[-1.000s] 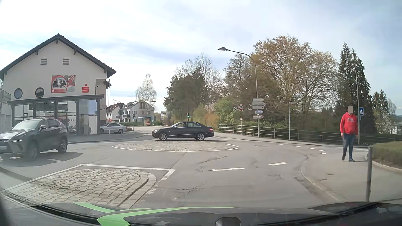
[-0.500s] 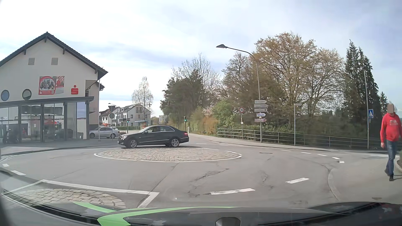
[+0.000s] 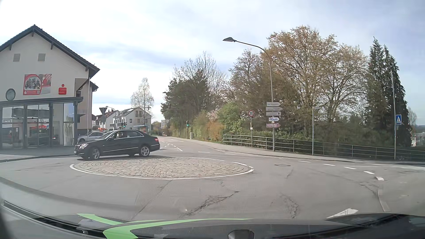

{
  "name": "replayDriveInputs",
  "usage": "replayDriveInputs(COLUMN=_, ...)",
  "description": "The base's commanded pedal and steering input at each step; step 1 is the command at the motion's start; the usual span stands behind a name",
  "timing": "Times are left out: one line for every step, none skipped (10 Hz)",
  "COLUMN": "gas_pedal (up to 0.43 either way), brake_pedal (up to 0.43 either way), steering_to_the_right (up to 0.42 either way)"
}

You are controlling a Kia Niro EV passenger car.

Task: Follow the waypoints while adhering to traffic rules and regulations

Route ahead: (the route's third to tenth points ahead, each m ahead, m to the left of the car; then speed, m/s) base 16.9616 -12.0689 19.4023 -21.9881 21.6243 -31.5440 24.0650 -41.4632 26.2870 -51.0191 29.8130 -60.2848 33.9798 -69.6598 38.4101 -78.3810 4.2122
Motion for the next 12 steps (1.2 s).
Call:
replayDriveInputs(gas_pedal=0.0, brake_pedal=0.0, steering_to_the_right=0.125)
replayDriveInputs(gas_pedal=0.0, brake_pedal=0.0, steering_to_the_right=0.143)
replayDriveInputs(gas_pedal=0.0, brake_pedal=0.0, steering_to_the_right=0.165)
replayDriveInputs(gas_pedal=0.0, brake_pedal=0.0, steering_to_the_right=0.186)
replayDriveInputs(gas_pedal=0.0, brake_pedal=0.0, steering_to_the_right=0.21)
replayDriveInputs(gas_pedal=0.0, brake_pedal=0.0, steering_to_the_right=0.242)
replayDriveInputs(gas_pedal=0.0, brake_pedal=0.0, steering_to_the_right=0.263)
replayDriveInputs(gas_pedal=0.0, brake_pedal=0.0, steering_to_the_right=0.28)
replayDriveInputs(gas_pedal=0.0, brake_pedal=0.0, steering_to_the_right=0.296)
replayDriveInputs(gas_pedal=0.0, brake_pedal=0.0, steering_to_the_right=0.316)
replayDriveInputs(gas_pedal=0.0, brake_pedal=0.0, steering_to_the_right=0.341)
replayDriveInputs(gas_pedal=0.0, brake_pedal=0.0, steering_to_the_right=0.382)
